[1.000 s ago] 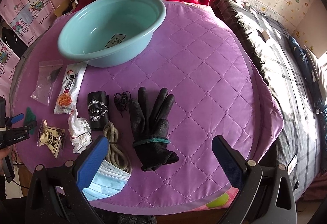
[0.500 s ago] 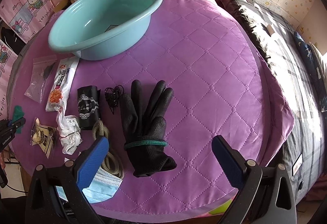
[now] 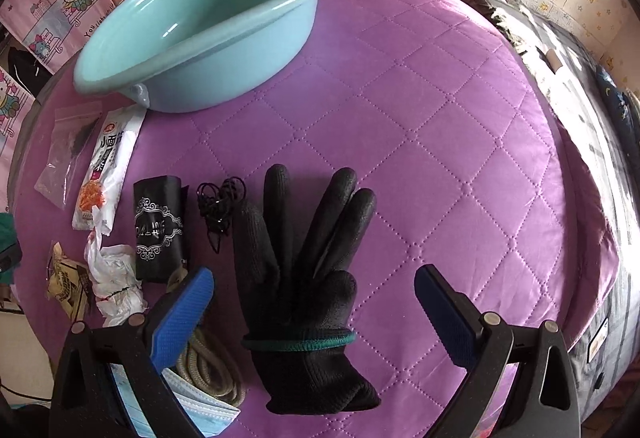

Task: Organize soft objects
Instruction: 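Grasp the green scouring pad with the left tool while the right tool grasps the black glove, then carry the pad and glove over the teal basin and release both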

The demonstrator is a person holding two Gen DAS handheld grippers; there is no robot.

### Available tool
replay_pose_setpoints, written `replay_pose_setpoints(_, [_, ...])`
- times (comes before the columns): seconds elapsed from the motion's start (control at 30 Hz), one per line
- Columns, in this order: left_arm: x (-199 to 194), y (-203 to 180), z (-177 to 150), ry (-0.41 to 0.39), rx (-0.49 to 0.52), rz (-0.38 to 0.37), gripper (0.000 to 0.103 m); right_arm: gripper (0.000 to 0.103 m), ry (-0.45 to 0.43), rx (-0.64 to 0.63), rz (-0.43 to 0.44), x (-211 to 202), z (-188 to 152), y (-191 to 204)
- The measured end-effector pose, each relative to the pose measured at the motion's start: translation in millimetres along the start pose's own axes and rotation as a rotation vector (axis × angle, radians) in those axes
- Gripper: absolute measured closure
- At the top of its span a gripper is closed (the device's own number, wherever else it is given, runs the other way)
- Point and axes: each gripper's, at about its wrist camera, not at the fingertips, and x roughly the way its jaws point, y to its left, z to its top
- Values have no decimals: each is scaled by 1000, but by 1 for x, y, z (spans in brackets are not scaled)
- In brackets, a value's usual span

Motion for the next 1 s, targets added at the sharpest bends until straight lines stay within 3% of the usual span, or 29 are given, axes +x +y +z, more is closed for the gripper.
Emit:
replay_pose_setpoints(0.13, [1,-7,-1,3,21,2,90,24,11,-13,18,5,6,6])
replay_pose_setpoints(0.2, [0,-9,-1,2,21,-10,90,46,25,-52,1,10,7,13])
replay_pose_setpoints(0.23, [0,-10,-1,2,23,-14,90,51,24,-65,-1,11,7,15])
replay_pose_setpoints(0.3, [-2,-13,0,-3,30,-19,90,78,18,-70,-3,9,7,18])
replay_pose_setpoints(0.37, [-3,-15,0,-7,37,-24,90,84,13,-61,8,4,7,18])
replay_pose_setpoints(0.73, [-8,-21,9,-17,42,-81,90,87,-24,-72,49,-28,-17,20])
replay_pose_setpoints(0.87, [-19,-30,17,-45,64,-124,90,87,-53,-91,58,-49,-14,25])
replay_pose_setpoints(1.0, [-26,-42,27,-68,122,-115,90,87,-75,-88,79,-67,-6,26])
